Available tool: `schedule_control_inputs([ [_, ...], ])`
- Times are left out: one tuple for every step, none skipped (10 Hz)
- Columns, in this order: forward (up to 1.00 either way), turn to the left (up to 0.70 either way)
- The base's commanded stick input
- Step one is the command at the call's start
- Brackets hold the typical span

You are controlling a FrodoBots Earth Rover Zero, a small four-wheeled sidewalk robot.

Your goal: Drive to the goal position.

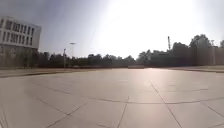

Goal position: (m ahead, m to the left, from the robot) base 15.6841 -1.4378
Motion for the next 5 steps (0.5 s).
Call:
schedule_control_inputs([
  [0.07,0.0],
  [0.07,0.0],
  [0.07,0.0],
  [0.07,0.0],
  [0.07,0.0],
])
